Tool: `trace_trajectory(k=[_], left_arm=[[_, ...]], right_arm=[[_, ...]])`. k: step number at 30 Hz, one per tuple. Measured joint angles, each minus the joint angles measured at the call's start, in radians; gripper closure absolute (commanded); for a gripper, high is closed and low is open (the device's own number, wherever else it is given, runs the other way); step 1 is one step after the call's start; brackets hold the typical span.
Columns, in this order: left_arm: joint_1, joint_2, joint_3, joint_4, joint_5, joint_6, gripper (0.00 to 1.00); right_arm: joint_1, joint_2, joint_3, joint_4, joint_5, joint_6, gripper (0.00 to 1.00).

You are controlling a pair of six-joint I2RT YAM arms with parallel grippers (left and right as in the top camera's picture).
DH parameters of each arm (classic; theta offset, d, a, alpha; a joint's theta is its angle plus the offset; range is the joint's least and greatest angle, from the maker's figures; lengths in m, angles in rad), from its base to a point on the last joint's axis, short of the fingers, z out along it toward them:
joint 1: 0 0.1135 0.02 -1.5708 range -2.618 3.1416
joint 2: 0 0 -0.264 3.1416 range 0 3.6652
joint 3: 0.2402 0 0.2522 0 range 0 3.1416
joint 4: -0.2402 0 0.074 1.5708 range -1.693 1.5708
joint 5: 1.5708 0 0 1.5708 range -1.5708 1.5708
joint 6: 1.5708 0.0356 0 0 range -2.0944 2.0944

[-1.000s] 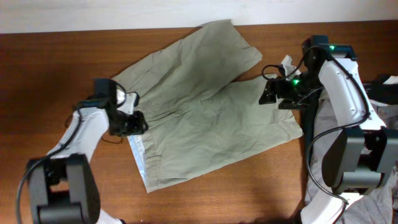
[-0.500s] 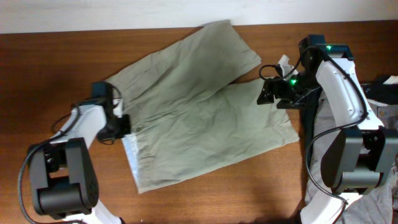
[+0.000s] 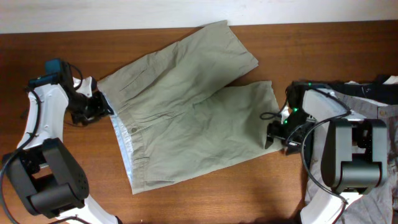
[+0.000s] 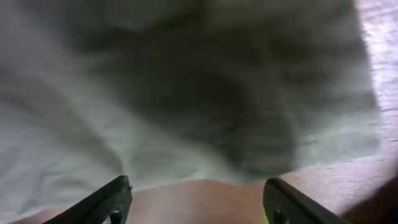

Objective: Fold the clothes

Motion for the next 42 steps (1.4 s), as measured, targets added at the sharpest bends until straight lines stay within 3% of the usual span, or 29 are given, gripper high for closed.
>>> trace_trajectory(k=[2, 3, 7, 12, 19, 23, 26, 27, 31, 34, 37, 39, 42], left_arm=[[-0.010, 0.000, 0.001, -0.070, 0.019, 0.004, 0.51], [-0.019, 0.000, 0.001, -0.095, 0.021, 0.005, 0.51], [-0.111, 0.000, 0.001, -0.222, -0.028, 0.008, 0.50], [-0.193, 0.000, -0.046, -0.274, -0.118, -0.062, 0.53], [-0.194, 0.001, -0.355, -0.243, -0.132, -0.203, 0.67], [-0.194, 0.001, -0.449, -0.213, -0.102, -0.233, 0.68], [-0.194, 0.001, -0.478, -0.124, -0.095, -0.245, 0.97], [-0.194, 0.001, -0.478, -0.075, -0.094, -0.262, 0.99], [-0.195, -0.030, -0.484, 0.033, -0.090, -0.334, 0.99], [-0.187, -0.071, -0.472, 0.205, -0.093, -0.364, 0.99], [-0.103, -0.066, -0.442, 0.323, -0.113, -0.376, 0.93], [-0.011, -0.039, -0.393, 0.241, -0.164, -0.375, 0.90], [0.077, -0.011, -0.359, -0.043, -0.231, -0.344, 0.83]], right_arm=[[-0.024, 0.001, -0.015, 0.043, 0.009, 0.021, 0.62], [-0.036, 0.001, -0.015, 0.057, 0.009, 0.032, 0.76], [-0.052, -0.007, -0.014, 0.122, -0.002, 0.047, 0.96], [-0.052, -0.008, -0.014, 0.212, -0.111, 0.025, 0.96], [-0.052, -0.008, -0.015, 0.216, -0.136, 0.020, 0.96], [-0.052, -0.008, -0.015, 0.216, -0.138, 0.020, 0.96], [-0.052, -0.008, -0.015, 0.216, -0.138, 0.020, 0.96], [-0.052, -0.008, -0.015, 0.214, -0.138, 0.020, 0.96], [-0.052, -0.008, -0.015, 0.201, -0.138, 0.020, 0.96], [-0.052, -0.008, -0.015, 0.174, -0.165, 0.020, 0.96], [-0.052, -0.008, -0.015, 0.147, -0.220, 0.021, 0.95], [-0.049, -0.008, -0.015, 0.143, -0.246, 0.017, 0.93], [-0.049, -0.008, -0.016, 0.145, -0.243, -0.003, 0.91]])
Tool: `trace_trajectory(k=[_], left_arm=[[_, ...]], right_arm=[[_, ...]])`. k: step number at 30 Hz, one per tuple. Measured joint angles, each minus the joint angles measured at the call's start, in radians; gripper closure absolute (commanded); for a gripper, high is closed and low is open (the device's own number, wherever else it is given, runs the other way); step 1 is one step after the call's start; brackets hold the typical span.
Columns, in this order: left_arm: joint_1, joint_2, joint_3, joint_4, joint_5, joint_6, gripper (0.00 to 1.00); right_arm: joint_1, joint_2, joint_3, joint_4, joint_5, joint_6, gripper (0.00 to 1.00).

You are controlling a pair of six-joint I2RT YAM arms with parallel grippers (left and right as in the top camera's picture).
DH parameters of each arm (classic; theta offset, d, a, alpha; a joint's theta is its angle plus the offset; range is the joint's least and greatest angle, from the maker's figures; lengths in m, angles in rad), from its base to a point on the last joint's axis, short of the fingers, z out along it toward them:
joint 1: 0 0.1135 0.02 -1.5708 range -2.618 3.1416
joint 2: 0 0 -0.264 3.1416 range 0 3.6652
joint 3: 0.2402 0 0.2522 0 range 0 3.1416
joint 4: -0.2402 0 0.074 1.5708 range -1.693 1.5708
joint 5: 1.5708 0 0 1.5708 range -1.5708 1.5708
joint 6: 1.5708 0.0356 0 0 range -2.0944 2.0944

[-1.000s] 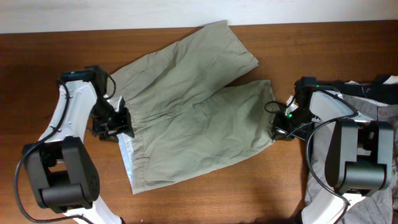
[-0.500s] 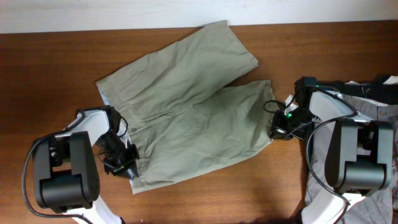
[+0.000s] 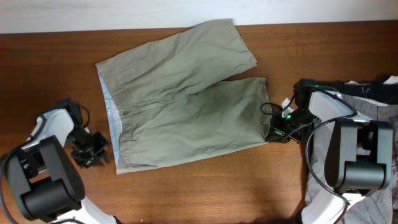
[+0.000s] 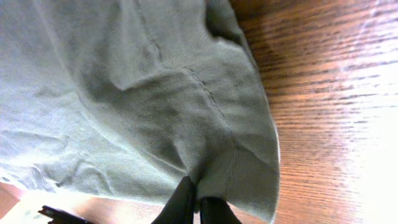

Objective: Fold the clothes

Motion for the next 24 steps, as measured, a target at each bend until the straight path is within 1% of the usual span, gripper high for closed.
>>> trace_trajectory(k=[2, 3, 6, 8, 9, 10, 11, 12, 13, 14, 15, 16, 18, 20, 21, 23, 24], left_arm=[[0.002, 0.001, 0.000, -0.043, -0.007, 0.023, 0.81], [0.002, 0.001, 0.002, -0.037, -0.006, 0.035, 0.80], [-0.002, 0.001, 0.051, 0.000, 0.071, 0.124, 0.77], [-0.029, 0.001, 0.061, -0.030, 0.113, 0.155, 0.70], [-0.054, 0.001, 0.059, -0.045, 0.125, 0.167, 0.59], [-0.081, 0.001, 0.053, -0.047, 0.136, 0.173, 0.51], [-0.109, 0.001, 0.041, -0.046, 0.143, 0.178, 0.50], [-0.147, 0.001, 0.010, -0.047, 0.151, 0.183, 0.50], [-0.157, 0.001, -0.004, -0.046, 0.154, 0.184, 0.50], [-0.166, 0.001, -0.030, -0.032, 0.159, 0.179, 0.55], [-0.166, 0.001, -0.053, -0.023, 0.159, 0.174, 0.66], [-0.165, 0.001, -0.073, -0.021, 0.159, 0.165, 0.73], [-0.164, 0.001, -0.083, -0.026, 0.159, 0.156, 0.76], [-0.164, 0.001, -0.089, -0.057, 0.160, 0.149, 0.76], [-0.164, 0.001, -0.090, -0.062, 0.159, 0.149, 0.76], [-0.164, 0.001, -0.092, -0.081, 0.138, 0.150, 0.70], [-0.164, 0.001, -0.092, -0.084, 0.128, 0.147, 0.70]], right_arm=[[0.000, 0.000, 0.000, 0.000, 0.000, -0.003, 0.91], [0.000, 0.000, 0.000, 0.000, 0.000, -0.003, 0.91], [0.000, 0.000, 0.000, 0.001, 0.002, -0.003, 0.91], [0.000, 0.000, 0.000, 0.001, 0.003, -0.003, 0.91], [0.000, 0.000, 0.000, 0.002, 0.003, -0.003, 0.91], [0.000, 0.000, 0.000, 0.003, 0.003, -0.003, 0.91], [0.000, 0.000, 0.000, 0.003, 0.003, -0.003, 0.91], [0.000, 0.000, 0.000, 0.003, 0.003, -0.003, 0.91], [0.000, 0.000, 0.000, 0.003, 0.003, -0.003, 0.91], [0.000, 0.000, 0.000, 0.003, 0.003, -0.003, 0.91], [0.000, 0.000, 0.000, 0.003, 0.004, -0.003, 0.91], [0.000, 0.000, 0.000, 0.004, 0.003, -0.003, 0.91], [0.000, 0.000, 0.000, 0.004, 0.004, -0.004, 0.91], [0.000, 0.000, 0.000, 0.004, 0.004, -0.003, 0.91], [0.000, 0.000, 0.000, 0.005, 0.003, -0.004, 0.91], [0.000, 0.000, 0.000, 0.005, 0.004, -0.008, 0.91], [0.000, 0.000, 0.000, 0.004, 0.004, -0.015, 0.91]])
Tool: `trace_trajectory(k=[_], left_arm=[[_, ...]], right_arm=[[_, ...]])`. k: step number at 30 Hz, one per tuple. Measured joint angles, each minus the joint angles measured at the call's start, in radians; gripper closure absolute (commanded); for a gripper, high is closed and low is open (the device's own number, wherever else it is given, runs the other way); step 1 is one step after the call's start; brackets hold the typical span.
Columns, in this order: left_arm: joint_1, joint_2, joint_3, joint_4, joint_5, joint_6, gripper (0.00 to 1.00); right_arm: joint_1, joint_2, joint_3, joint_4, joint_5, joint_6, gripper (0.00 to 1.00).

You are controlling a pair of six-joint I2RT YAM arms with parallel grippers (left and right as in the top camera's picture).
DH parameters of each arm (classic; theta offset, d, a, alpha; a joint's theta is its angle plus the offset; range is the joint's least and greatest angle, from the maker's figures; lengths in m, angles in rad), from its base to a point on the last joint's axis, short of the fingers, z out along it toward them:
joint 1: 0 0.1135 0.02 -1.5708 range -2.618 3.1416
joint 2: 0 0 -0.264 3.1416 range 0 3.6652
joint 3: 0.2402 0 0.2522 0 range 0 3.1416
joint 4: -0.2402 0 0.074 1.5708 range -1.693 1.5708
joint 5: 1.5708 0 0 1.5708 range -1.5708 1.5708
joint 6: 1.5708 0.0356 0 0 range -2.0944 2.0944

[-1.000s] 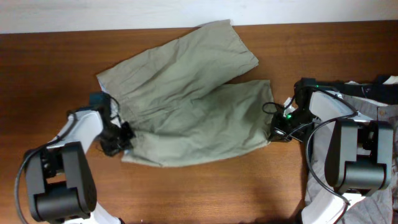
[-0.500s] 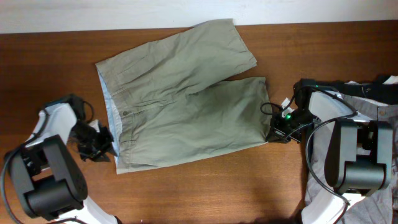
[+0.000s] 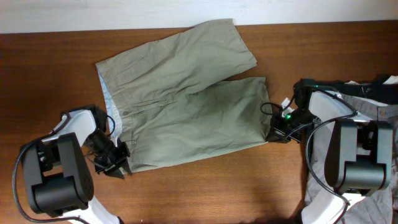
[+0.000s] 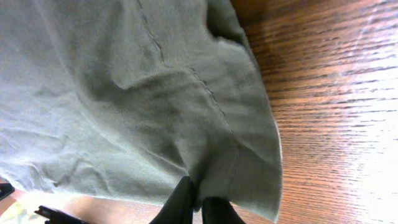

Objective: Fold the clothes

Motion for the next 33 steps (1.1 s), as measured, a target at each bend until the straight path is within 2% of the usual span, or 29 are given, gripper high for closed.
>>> trace_trajectory(k=[3, 8, 11, 12, 13, 17, 20, 22, 26, 30, 33], left_arm=[[0.000, 0.000, 0.000, 0.008, -0.023, -0.014, 0.70], [0.000, -0.011, -0.019, 0.122, -0.047, -0.116, 0.71], [0.002, -0.045, -0.059, 0.161, -0.030, -0.171, 0.87], [0.005, -0.059, -0.076, 0.178, -0.014, -0.188, 0.99], [0.006, -0.070, -0.091, 0.193, -0.003, -0.197, 1.00], [0.008, -0.081, -0.104, 0.208, 0.021, -0.205, 1.00], [0.009, -0.093, -0.106, 0.211, 0.020, -0.205, 1.00], [0.008, -0.116, -0.113, 0.205, 0.007, -0.205, 0.99], [0.000, -0.315, -0.117, 0.088, 0.005, -0.205, 1.00], [-0.005, -0.518, -0.117, 0.037, 0.024, -0.205, 1.00], [-0.005, -0.570, -0.117, -0.026, 0.032, -0.205, 1.00]], right_arm=[[0.000, 0.000, 0.000, 0.003, 0.000, -0.010, 0.91], [0.000, 0.000, 0.000, 0.018, 0.000, -0.011, 0.91], [0.000, 0.000, 0.000, 0.018, 0.000, -0.011, 0.91], [0.000, 0.000, 0.000, 0.018, 0.000, -0.011, 0.91], [0.000, 0.000, 0.000, 0.018, 0.000, -0.011, 0.91], [0.000, 0.000, 0.000, 0.018, 0.000, -0.011, 0.91], [0.000, 0.000, 0.000, 0.018, 0.009, -0.011, 0.96], [0.000, 0.000, 0.026, -0.027, 0.036, -0.012, 0.96], [0.003, -0.069, 0.109, -0.077, 0.084, -0.002, 0.96], [0.010, -0.180, 0.142, -0.101, 0.119, 0.019, 0.96], [0.010, -0.180, 0.149, -0.122, 0.143, 0.021, 0.96]])
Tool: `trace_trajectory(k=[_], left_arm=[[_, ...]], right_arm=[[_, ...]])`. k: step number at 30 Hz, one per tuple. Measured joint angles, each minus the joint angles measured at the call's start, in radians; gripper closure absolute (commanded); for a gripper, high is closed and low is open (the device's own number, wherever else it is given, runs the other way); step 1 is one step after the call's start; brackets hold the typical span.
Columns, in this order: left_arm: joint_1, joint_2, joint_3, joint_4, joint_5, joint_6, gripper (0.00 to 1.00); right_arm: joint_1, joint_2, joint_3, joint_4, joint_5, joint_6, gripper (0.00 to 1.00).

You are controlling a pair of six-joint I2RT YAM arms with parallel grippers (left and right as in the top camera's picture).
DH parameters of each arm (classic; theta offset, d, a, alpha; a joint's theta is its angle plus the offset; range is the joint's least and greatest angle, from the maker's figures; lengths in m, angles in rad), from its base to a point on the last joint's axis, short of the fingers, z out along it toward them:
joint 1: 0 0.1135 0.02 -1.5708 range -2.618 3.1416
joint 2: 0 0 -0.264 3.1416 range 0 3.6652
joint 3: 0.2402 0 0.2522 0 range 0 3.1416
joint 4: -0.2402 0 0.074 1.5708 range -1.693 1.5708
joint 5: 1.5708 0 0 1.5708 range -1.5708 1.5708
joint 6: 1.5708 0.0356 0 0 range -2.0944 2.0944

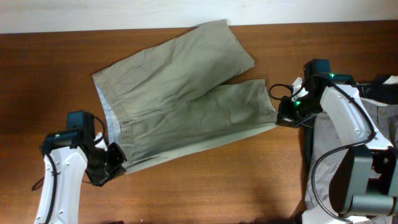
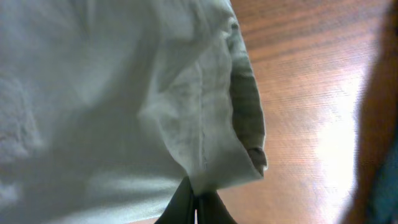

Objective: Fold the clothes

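Observation:
Olive-green shorts (image 1: 180,99) lie spread across the brown table (image 1: 249,186), waistband to the left and legs to the right. My left gripper (image 1: 111,163) sits at the near corner of the waistband and appears shut on it; the jaws themselves are hard to make out from overhead. My right gripper (image 1: 281,119) is shut on the hem of the near leg. In the right wrist view the fingers (image 2: 186,205) pinch the hem's corner (image 2: 214,165), which hangs folded above the wood. The near edge of the shorts runs taut between the two grippers.
A heap of grey and dark clothes (image 1: 373,99) lies at the right edge, behind my right arm. A white wall strip (image 1: 93,12) borders the table's far side. Bare wood shows in front of the shorts and to their left.
Both arms have shifted: the left gripper is at the waistband corner with its arm raised, the right gripper is farther back. The near edge of the shorts is now pulled taut and lifted.
First the left gripper was at the far waistband corner and the right gripper stood open at the near leg's hem. Then the right was shut on the hem and the left lay off the cloth. Later the left reached the near waistband corner; now both hold the near edge.

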Motion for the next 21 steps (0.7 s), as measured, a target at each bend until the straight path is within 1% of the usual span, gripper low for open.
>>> trace_trajectory(k=[1, 3, 4, 6, 8, 10, 11, 12, 13, 14, 15, 16, 17, 18, 19, 21], left_arm=[[0.000, -0.002, 0.000, -0.036, 0.005, 0.000, 1.00], [0.000, -0.003, 0.001, -0.088, 0.010, 0.000, 1.00], [0.000, -0.003, 0.001, -0.114, 0.015, 0.000, 1.00], [0.003, -0.004, 0.001, -0.140, -0.018, 0.000, 1.00], [0.006, -0.021, 0.000, -0.156, -0.056, 0.000, 1.00], [0.006, -0.040, 0.000, -0.159, -0.073, 0.000, 1.00], [0.006, -0.046, 0.000, -0.158, -0.080, 0.000, 1.00], [0.006, -0.053, 0.000, -0.154, -0.086, 0.000, 1.00], [0.006, -0.054, 0.000, -0.153, -0.090, 0.000, 1.00], [0.006, -0.054, 0.000, -0.149, -0.093, 0.000, 1.00], [0.006, -0.054, 0.000, -0.146, -0.095, 0.000, 1.00], [0.006, -0.054, 0.000, -0.145, -0.100, 0.000, 1.00], [0.006, -0.054, 0.000, -0.143, -0.100, 0.000, 1.00], [0.006, -0.054, 0.000, -0.138, -0.101, 0.000, 1.00], [0.006, -0.054, 0.000, -0.138, -0.103, 0.000, 1.00], [0.006, -0.054, 0.000, -0.135, -0.106, 0.000, 1.00]], right_arm=[[0.000, -0.002, 0.029, -0.038, 0.014, 0.000, 0.96], [-0.001, -0.015, 0.149, -0.126, 0.035, 0.003, 0.96], [-0.001, -0.033, 0.269, -0.203, 0.051, 0.003, 0.96], [-0.013, -0.063, 0.523, -0.294, 0.140, 0.003, 0.96], [-0.031, -0.092, 0.734, -0.303, 0.206, 0.005, 0.96], [-0.031, -0.110, 0.857, -0.273, 0.227, 0.029, 0.96], [-0.031, -0.116, 0.875, -0.265, 0.226, 0.034, 0.96], [-0.031, -0.117, 0.880, -0.275, 0.225, 0.043, 0.94], [-0.031, -0.110, 0.879, -0.301, 0.225, 0.048, 0.81], [-0.031, -0.097, 0.871, -0.342, 0.223, 0.050, 0.75], [-0.031, -0.077, 0.840, -0.393, 0.216, 0.052, 0.67], [-0.031, -0.048, 0.788, -0.417, 0.194, 0.047, 0.61], [-0.031, -0.013, 0.708, -0.406, 0.152, 0.034, 0.56], [-0.031, 0.028, 0.596, -0.394, 0.098, 0.007, 0.53], [-0.031, 0.064, 0.496, -0.343, 0.049, -0.013, 0.49], [-0.030, 0.090, 0.328, -0.233, -0.009, -0.033, 0.46]])
